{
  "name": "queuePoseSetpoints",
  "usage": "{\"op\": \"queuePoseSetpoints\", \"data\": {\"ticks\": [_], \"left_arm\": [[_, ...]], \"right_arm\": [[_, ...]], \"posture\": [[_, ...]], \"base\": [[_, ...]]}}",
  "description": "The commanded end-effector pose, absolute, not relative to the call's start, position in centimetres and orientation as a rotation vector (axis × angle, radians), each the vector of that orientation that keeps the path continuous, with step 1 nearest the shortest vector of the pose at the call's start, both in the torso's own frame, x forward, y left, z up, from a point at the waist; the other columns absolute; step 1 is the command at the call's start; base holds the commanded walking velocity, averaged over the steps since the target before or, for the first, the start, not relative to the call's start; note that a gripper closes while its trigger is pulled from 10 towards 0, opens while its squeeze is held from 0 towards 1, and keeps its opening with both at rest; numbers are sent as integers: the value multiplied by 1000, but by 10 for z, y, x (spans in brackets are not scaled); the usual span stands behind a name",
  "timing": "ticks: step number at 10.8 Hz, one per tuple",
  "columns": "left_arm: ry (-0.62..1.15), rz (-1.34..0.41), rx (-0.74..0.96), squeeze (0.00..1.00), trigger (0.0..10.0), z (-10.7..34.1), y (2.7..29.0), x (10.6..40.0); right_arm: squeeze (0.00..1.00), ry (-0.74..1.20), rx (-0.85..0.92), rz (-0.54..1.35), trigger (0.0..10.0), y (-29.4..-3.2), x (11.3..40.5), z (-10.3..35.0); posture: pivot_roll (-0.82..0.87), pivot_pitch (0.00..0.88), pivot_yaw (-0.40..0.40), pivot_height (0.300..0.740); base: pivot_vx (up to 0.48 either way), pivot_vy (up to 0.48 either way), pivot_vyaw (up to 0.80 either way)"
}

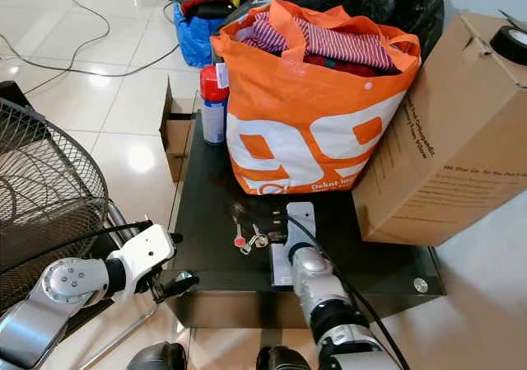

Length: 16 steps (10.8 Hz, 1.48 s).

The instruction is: Hang keys on a hook

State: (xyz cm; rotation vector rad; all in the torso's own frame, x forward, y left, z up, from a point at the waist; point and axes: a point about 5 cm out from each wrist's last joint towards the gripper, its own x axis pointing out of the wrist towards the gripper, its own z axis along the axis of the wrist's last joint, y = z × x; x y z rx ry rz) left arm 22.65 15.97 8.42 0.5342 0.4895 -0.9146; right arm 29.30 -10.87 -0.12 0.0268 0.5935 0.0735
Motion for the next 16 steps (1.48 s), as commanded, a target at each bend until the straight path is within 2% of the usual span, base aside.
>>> {"op": "queuePoseSetpoints", "data": {"ticks": [1, 3, 4, 5, 6, 7, 10, 13, 14, 15, 16], "left_arm": [[487, -930, 543, 0, 10000, 84, 157, 226], [488, -933, 545, 0, 10000, 84, 157, 225], [489, -933, 545, 0, 10000, 84, 158, 225], [490, -932, 544, 0, 10000, 84, 158, 224], [492, -931, 545, 0, 10000, 86, 159, 223], [498, -931, 549, 0, 10000, 87, 162, 220], [529, -930, 563, 0, 10000, 91, 172, 211], [537, -926, 560, 0, 10000, 92, 172, 207], [536, -924, 557, 0, 10000, 92, 171, 207], [535, -921, 554, 0, 10000, 92, 171, 207], [534, -919, 552, 0, 10000, 91, 170, 208]], "right_arm": [[1000, 622, 25, 40, 10000, -111, 292, -4], [1000, 649, 79, -36, 10000, -104, 291, -5], [1000, 662, 177, -65, 10000, -95, 291, -5], [1000, 662, 170, -105, 10000, -90, 292, -4], [1000, 655, 78, -198, 10000, -93, 292, -3], [0, 712, 88, -243, 10000, -89, 290, -6], [0, 683, 259, -199, 10000, -66, 295, 2], [0, 658, 256, -185, 10000, -65, 296, 3], [0, 653, 258, -175, 4471, -66, 296, 3], [0, 653, 240, -149, 0, -68, 294, 0], [0, 666, 201, -68, 0, -69, 290, -5]], "posture": [[75, 114, -79, 740], [76, 117, -80, 740], [77, 121, -82, 740], [78, 125, -83, 740], [95, 140, -83, 740], [107, 151, -82, 740], [139, 182, -75, 740], [143, 182, -81, 740], [140, 181, -83, 740], [137, 177, -85, 740], [133, 173, -88, 740]], "base": [[0, 0, 0], [0, 0, 0], [0, 0, 0], [0, 0, 0], [0, 0, 0], [0, 0, 0], [0, 0, 0], [0, 0, 0], [0, 0, 0], [0, 0, 0], [0, 0, 0]]}}
